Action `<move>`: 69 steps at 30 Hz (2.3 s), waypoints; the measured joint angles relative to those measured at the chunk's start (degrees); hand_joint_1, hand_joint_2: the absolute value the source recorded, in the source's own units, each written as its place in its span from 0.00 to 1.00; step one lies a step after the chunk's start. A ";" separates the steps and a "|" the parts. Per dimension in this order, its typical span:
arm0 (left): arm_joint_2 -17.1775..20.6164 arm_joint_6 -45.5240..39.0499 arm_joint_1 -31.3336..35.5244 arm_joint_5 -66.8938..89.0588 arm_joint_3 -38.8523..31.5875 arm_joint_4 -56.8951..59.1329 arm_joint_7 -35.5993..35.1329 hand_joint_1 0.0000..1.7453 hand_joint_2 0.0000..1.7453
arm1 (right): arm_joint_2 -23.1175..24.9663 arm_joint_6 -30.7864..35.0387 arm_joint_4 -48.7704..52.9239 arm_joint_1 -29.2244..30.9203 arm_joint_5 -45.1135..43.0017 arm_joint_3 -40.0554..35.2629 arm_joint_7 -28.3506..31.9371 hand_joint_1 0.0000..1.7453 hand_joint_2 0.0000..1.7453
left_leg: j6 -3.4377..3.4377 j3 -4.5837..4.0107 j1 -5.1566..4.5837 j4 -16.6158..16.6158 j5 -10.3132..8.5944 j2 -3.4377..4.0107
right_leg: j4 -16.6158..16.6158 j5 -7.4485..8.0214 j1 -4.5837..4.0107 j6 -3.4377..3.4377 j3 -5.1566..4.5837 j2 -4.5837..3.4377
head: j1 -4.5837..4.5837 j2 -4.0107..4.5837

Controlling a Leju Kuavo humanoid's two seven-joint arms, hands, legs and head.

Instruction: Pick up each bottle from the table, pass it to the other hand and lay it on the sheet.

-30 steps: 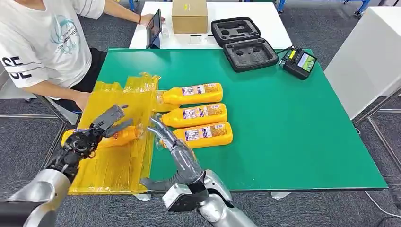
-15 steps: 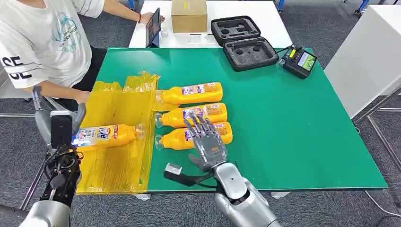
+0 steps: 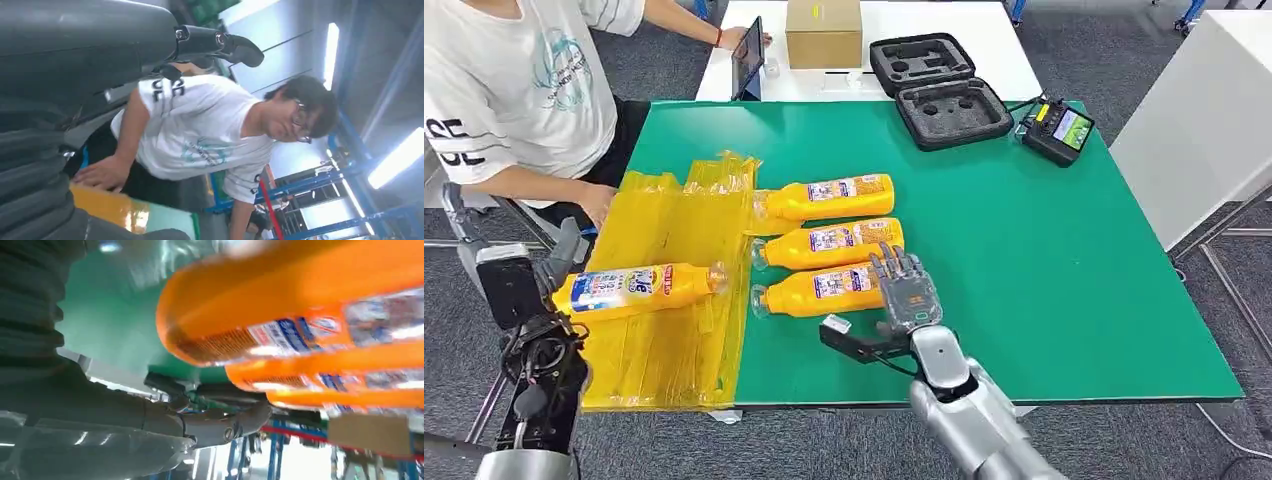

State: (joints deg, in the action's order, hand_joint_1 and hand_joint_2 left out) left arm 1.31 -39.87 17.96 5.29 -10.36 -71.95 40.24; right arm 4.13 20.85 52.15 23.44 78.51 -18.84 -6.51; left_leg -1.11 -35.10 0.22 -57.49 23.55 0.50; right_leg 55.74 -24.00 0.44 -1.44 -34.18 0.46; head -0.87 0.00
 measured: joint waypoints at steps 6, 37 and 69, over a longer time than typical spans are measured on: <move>-0.20 0.48 -0.98 -1.48 1.81 0.00 0.00 0.00 1.00 | 0.48 -0.33 -5.29 3.24 -1.35 1.22 1.73 0.00 1.00 | 0.00 -0.02 -0.01 -0.01 0.00 0.00 | 0.00 0.00 0.01 0.00 0.00 0.00 | -0.02 0.00; -1.66 2.36 0.92 -2.62 4.52 4.11 0.00 0.00 1.00 | 4.09 -8.05 -21.00 12.65 -7.87 2.25 13.20 0.04 1.00 | 0.00 0.00 0.00 -0.01 -0.01 0.02 | 0.00 0.01 0.00 0.00 -0.05 -0.04 | -0.02 0.00; -2.51 4.70 3.32 -6.27 4.52 9.31 0.00 0.00 1.00 | 4.92 -20.50 -25.74 17.21 -14.78 2.08 21.45 1.00 1.00 | 0.00 0.40 0.01 -0.01 0.00 0.04 | -0.01 0.01 0.00 0.00 0.30 -0.06 | -0.02 0.00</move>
State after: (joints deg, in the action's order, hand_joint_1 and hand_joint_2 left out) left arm -1.20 -35.17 21.28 -0.98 -5.84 -62.64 40.24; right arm 9.05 0.35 26.40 40.65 63.73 -16.76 14.93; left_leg -1.10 -34.70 0.23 -57.50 23.55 0.54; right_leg 55.74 -23.99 0.44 -1.44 -33.88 0.41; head -0.90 0.00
